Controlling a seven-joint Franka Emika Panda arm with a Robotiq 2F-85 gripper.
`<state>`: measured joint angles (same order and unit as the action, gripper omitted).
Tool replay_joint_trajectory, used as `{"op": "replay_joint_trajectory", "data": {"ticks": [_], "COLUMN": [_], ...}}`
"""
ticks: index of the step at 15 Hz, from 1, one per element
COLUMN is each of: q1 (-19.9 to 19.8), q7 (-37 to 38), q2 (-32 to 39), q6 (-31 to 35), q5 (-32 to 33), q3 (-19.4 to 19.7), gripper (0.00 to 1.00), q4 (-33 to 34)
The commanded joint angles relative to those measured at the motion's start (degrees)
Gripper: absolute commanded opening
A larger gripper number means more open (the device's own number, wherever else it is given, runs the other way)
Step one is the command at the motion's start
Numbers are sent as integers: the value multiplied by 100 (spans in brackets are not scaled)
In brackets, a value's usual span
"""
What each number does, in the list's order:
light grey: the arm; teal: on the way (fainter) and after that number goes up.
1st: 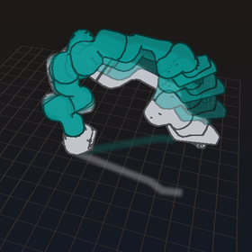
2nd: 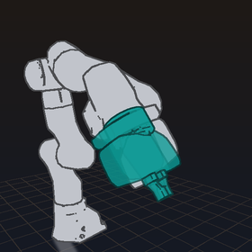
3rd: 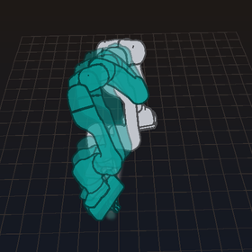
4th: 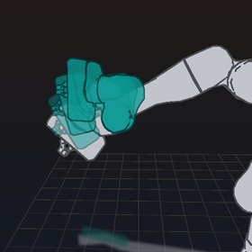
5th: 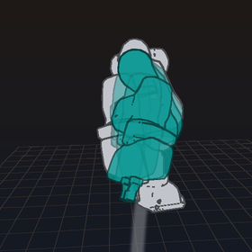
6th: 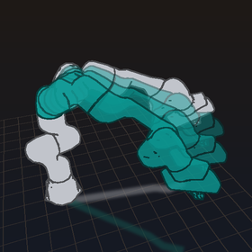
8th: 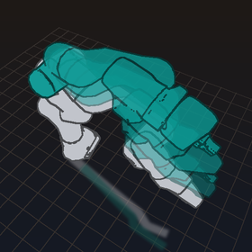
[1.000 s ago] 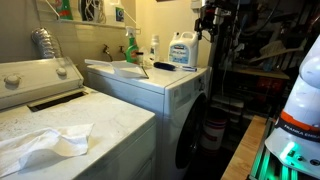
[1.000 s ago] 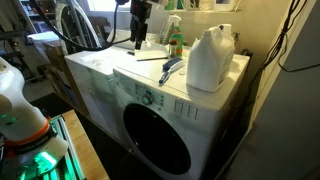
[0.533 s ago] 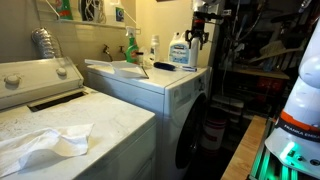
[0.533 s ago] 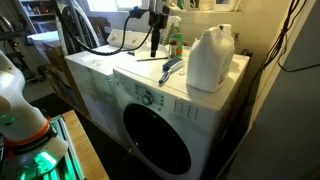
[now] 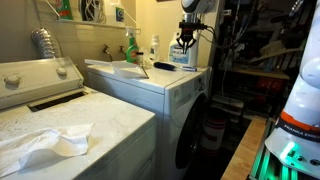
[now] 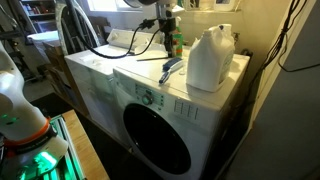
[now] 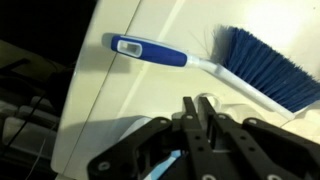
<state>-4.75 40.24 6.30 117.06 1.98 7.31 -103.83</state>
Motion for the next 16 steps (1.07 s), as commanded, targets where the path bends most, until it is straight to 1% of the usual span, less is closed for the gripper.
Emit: {"op": "replay_joint_trajectory", "data": {"ticks": [1,3,4,5,8,10,13,16], "q1": [5,6,11,7,1,12,12,39], "q7": [9,12,43,17,57,180,420,654], "q2": [25,32,106,207,435,577,733,823], "q6": [60,77,150,99,184,222,419,816], "q5": [35,57,47,-126,-413,-441,-426,-391], "q3": [-1,0,-5,-29,-49,-24,31,72], "gripper": [5,4,1,0,0,0,0,0], "q4": [12,13,60,112,144,139,94,18]}}
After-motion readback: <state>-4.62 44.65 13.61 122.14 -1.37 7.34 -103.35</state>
